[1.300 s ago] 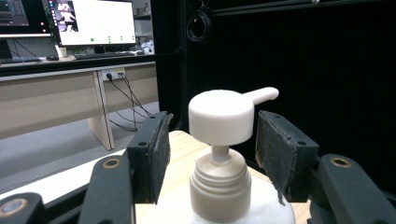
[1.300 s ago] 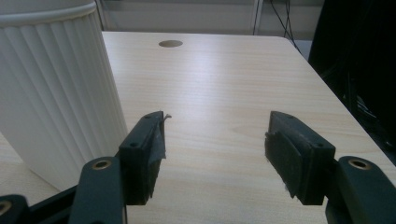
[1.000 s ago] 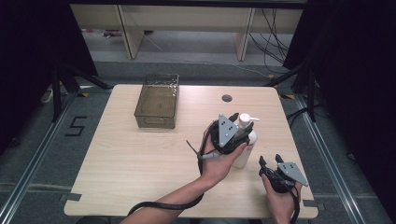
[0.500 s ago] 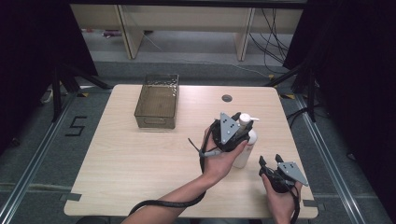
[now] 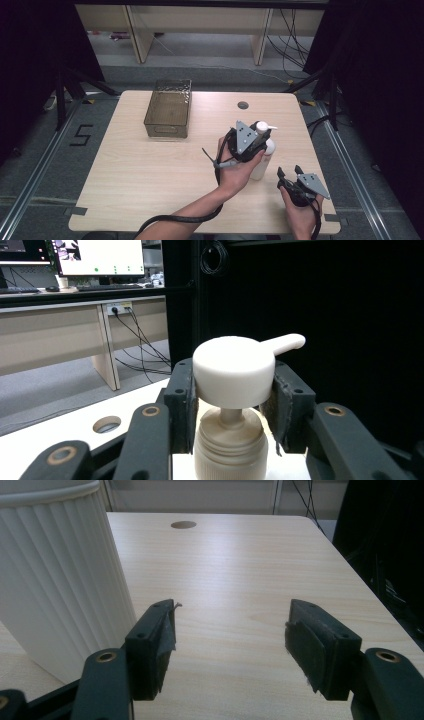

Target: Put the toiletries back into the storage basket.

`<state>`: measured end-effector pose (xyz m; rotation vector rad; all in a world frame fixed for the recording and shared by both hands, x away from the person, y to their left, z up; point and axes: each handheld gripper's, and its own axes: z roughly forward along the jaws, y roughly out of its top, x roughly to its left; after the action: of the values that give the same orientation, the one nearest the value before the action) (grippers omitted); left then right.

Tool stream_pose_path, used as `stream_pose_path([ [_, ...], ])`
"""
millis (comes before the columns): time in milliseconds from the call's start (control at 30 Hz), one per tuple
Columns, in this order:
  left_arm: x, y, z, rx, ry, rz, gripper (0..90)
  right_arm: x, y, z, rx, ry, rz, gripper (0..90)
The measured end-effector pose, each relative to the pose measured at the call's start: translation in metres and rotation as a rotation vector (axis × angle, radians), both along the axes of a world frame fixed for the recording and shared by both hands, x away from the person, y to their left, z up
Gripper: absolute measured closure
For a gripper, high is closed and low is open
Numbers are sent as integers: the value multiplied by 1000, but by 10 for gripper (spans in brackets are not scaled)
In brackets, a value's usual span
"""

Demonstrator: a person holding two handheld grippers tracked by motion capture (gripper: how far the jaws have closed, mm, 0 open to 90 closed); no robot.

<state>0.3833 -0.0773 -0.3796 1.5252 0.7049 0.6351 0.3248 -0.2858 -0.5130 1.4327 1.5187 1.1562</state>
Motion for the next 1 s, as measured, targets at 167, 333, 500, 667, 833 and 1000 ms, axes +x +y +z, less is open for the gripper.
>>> stream_pose_path([
  [167, 1, 3, 1, 0, 5, -5, 589, -1, 0, 0, -1, 10, -2, 371],
  [333, -1, 8, 5, -1, -5, -10, 590, 0, 0, 0, 3, 0, 7, 371],
  [500, -1, 18, 15, -18, -19, -15, 591, 2, -4, 0, -49, -18, 15, 371],
  [667, 0, 29, 23, -8, -26, -6, 591, 2, -3, 0, -53, -17, 18, 371],
  [833, 4, 40, 29, -5, -38, 9, 591, 2, -3, -1, -47, -10, 21, 369],
  [1000, 7, 49, 33, -4, -41, 24, 591, 1, -2, -1, -35, -8, 16, 369],
])
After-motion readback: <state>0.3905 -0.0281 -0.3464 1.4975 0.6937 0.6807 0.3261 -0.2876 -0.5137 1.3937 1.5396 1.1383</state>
